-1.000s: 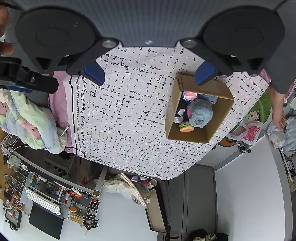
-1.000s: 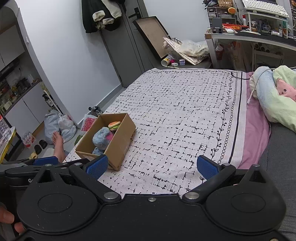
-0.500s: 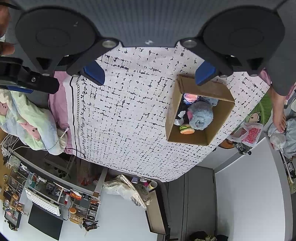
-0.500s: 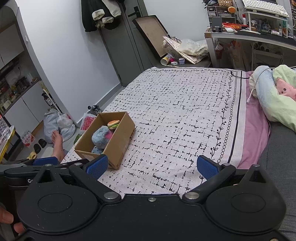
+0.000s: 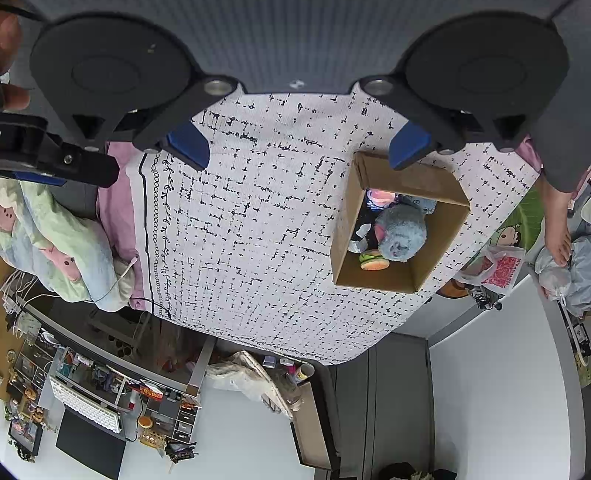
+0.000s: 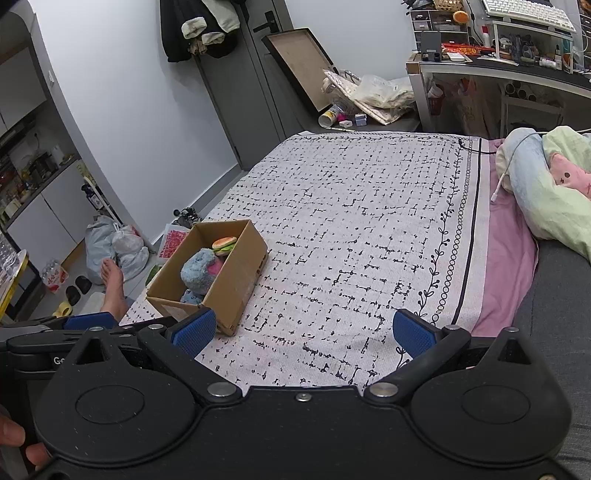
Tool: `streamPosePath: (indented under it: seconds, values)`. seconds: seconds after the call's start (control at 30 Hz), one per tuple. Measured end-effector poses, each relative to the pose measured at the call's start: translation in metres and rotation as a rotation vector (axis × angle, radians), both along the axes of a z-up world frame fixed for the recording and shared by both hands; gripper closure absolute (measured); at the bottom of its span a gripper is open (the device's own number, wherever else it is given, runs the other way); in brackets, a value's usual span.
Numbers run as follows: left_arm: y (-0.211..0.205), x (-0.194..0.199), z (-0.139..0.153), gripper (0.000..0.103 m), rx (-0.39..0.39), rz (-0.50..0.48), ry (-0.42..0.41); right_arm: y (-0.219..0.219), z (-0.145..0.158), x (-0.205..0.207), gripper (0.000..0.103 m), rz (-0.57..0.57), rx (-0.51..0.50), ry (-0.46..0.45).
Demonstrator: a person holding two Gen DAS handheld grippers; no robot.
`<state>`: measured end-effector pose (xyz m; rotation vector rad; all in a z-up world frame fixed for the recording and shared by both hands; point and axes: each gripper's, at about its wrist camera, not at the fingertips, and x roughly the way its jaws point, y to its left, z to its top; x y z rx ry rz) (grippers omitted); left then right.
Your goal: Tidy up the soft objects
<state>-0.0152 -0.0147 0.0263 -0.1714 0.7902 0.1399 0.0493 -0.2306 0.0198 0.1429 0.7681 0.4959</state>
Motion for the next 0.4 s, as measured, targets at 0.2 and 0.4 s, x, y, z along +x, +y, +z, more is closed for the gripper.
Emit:
streamPosePath:
  seconds: [0.2,0.4]
  values:
    - [0.0027,-0.0007,-0.0014,0.0,-0.008,0.005,-0.002,0.0009,-0.0012,0.0005,0.0,0.001,-0.003,0.005]
    - [0.0016,-0.0034,0.0025,0.0,0.012,0.0,-0.031,0.0013,-0.0051,0.0016,0.0,-0.004,-0.001,0.011]
